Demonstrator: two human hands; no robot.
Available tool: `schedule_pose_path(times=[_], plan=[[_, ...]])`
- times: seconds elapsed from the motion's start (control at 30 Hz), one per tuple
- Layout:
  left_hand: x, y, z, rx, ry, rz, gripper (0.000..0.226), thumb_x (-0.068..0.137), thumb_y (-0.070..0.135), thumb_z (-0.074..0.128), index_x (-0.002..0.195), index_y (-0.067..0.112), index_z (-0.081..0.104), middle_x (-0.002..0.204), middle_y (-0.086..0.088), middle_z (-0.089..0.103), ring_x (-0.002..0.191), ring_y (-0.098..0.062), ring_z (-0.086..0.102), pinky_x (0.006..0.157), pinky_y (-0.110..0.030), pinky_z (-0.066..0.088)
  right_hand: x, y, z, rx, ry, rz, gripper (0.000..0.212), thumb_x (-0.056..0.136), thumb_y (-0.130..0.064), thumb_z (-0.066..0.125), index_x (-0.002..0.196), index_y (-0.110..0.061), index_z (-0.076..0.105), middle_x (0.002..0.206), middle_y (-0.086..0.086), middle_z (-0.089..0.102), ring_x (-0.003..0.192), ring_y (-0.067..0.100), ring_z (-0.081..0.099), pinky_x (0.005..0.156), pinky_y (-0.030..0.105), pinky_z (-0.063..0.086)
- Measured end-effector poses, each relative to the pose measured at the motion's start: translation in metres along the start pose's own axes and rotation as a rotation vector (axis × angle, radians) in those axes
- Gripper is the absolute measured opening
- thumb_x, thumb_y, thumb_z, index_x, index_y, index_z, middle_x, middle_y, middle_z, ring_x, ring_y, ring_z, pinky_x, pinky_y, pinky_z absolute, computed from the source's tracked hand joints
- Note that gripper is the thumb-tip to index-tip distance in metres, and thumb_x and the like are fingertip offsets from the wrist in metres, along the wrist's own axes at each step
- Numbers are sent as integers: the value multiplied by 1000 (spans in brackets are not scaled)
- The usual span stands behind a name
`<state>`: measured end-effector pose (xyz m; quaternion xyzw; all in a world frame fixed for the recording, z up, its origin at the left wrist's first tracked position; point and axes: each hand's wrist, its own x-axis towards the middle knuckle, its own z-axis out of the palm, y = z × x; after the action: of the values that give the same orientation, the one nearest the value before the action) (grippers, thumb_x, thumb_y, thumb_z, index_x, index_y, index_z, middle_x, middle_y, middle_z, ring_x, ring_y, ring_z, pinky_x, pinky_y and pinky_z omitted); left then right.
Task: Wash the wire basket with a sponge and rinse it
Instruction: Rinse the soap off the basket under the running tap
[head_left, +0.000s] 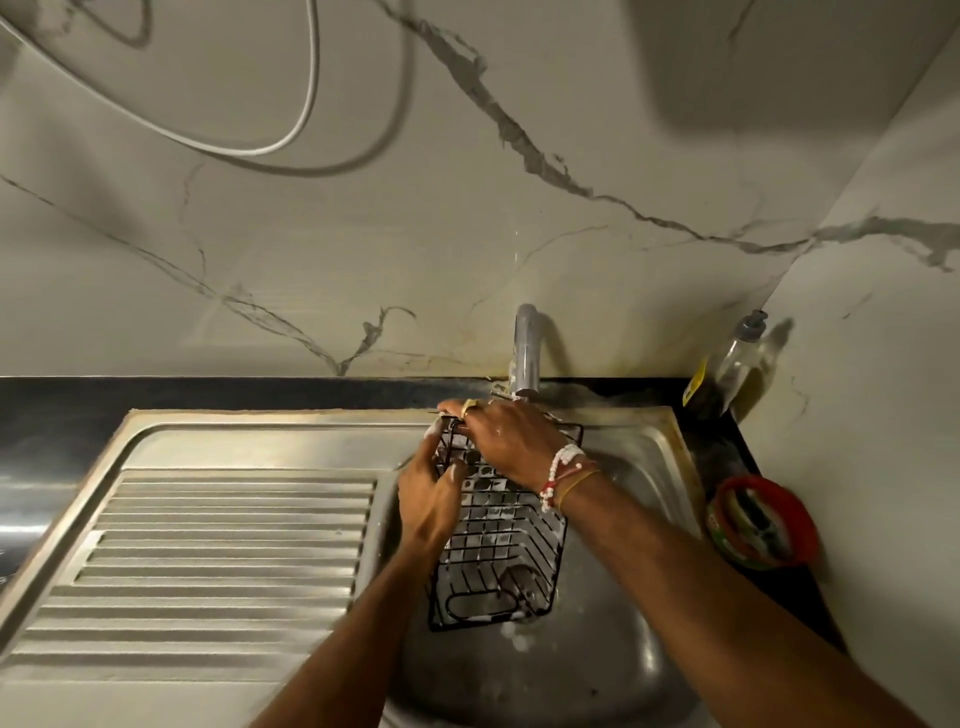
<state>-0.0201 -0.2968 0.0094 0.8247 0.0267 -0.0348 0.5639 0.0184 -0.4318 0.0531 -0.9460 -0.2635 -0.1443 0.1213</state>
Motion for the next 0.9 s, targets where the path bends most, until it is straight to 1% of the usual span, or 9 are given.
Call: schedule_pose_path(times=[0.1, 0.2, 0.4, 0.5, 0.6, 0.67, 0.73, 0.8, 0.9], plan=[[-1, -8, -7, -15, 26, 30, 69, 86, 61, 47, 150, 39, 40, 148, -1, 53, 132, -18, 53, 109, -51, 45, -10, 11, -2, -20, -16, -5, 37, 95, -24, 53, 131, -14, 55, 108, 13, 70, 87, 30, 70, 69, 39, 57], [3, -14, -13, -49, 26, 20, 62, 90, 46, 52, 151, 38, 39, 151, 0, 50, 135, -19, 50, 109, -53, 45, -24, 24, -2, -69, -102, 79, 44, 97, -31, 46, 138, -15, 46, 125, 12, 62, 99, 32, 67, 76, 43, 58], [1, -13, -5, -91, 37, -44, 67, 87, 52, 50, 151, 32, 40, 148, -3, 54, 131, -20, 54, 108, -52, 47, -11, 0, -6, -84, -62, 54, 54, 91, 1, 42, 143, -13, 38, 137, 9, 54, 114, 25, 60, 90, 35, 50], [-1, -13, -7, -145, 46, -76, 65, 85, 50, 53, 147, 32, 45, 140, -6, 61, 123, -22, 60, 101, -50, 52, -11, 11, -6, -81, -148, 68, 54, 95, -1, 41, 145, -21, 35, 133, 8, 57, 107, 25, 63, 83, 36, 53], [3, -19, -13, -235, 28, -122, 42, 98, 27, 53, 140, 28, 55, 131, -6, 66, 113, -17, 63, 96, -42, 54, -20, 36, -5, -54, -227, 181, 50, 96, -7, 44, 141, -27, 39, 122, 11, 64, 90, 22, 69, 71, 32, 57], [7, -25, -16, -282, -11, -149, 41, 100, 12, 51, 122, 43, 66, 123, -3, 70, 112, -17, 66, 98, -45, 54, -27, 49, -2, 126, -229, 316, 47, 93, -12, 51, 137, -28, 46, 119, 11, 65, 76, 14, 68, 63, 23, 54], [12, -27, -15, -349, -66, -181, 53, 98, 5, 50, 101, 52, 74, 112, -1, 75, 108, -17, 69, 91, -36, 55, -38, 55, 5, 505, -164, 468, 49, 89, -22, 61, 136, -28, 48, 131, 7, 58, 97, 15, 65, 81, 26, 53], [13, -24, -11, -429, -114, -205, 51, 96, -3, 46, 94, 38, 77, 96, 5, 78, 94, -8, 73, 78, -22, 55, -52, 52, 7, 924, -115, 609, 62, 79, -38, 69, 136, -35, 46, 144, 1, 45, 127, 16, 46, 103, 39, 41], [13, -21, -4, -497, -153, -266, 43, 93, -9, 40, 103, 26, 64, 97, 5, 76, 95, -10, 69, 95, -34, 51, -72, 50, 7, 1183, -110, 661, 73, 70, -52, 73, 135, -43, 41, 149, -2, 34, 133, 19, 36, 103, 51, 39]])
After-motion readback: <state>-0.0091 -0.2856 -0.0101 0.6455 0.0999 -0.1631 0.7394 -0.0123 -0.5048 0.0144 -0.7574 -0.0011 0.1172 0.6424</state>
